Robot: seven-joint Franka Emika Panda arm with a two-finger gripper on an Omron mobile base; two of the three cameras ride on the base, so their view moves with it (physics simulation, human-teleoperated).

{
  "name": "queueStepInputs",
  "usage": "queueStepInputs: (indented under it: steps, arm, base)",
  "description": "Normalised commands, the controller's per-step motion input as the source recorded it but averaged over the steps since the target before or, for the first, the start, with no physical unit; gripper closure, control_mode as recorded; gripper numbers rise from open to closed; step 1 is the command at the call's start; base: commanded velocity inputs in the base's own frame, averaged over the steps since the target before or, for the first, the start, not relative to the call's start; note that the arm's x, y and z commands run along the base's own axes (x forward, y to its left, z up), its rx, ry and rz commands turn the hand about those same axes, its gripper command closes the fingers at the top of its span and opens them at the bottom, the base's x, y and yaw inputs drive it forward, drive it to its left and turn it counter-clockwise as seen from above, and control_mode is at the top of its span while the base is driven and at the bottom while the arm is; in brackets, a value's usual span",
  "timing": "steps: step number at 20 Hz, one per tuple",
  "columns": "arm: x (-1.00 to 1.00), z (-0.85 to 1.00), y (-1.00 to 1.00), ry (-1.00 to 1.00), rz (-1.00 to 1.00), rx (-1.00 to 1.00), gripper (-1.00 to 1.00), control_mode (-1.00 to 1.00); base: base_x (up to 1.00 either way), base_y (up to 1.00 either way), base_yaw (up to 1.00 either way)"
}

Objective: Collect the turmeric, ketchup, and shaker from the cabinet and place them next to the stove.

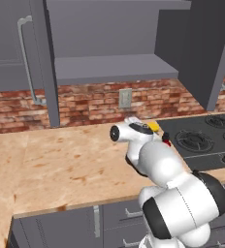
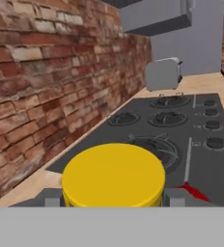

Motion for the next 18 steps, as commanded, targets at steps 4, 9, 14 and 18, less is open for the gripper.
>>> queueStepInputs:
  steps: [4, 9, 14, 18]
  arm:
    - [0.26, -0.23, -0.03, 0.00, -0.09, -0.08, 1.00, -1.00]
    - [0.22, -0.11, -0.06, 0.01, -0.09, -0.05, 1.00, -1.00]
    - [0.12, -0.06, -0.09, 0.01, -0.07, -0.03, 1.00, -1.00]
    - [0.02, -0.17, -0.10, 0.02, -0.04, -0.03, 1.00, -1.00]
  base:
    - [0.00, 0.00, 0.00]
    - [0.00, 0.00, 0.00]
    - [0.00, 0.00, 0.00]
    - [0.00, 0.00, 0.00]
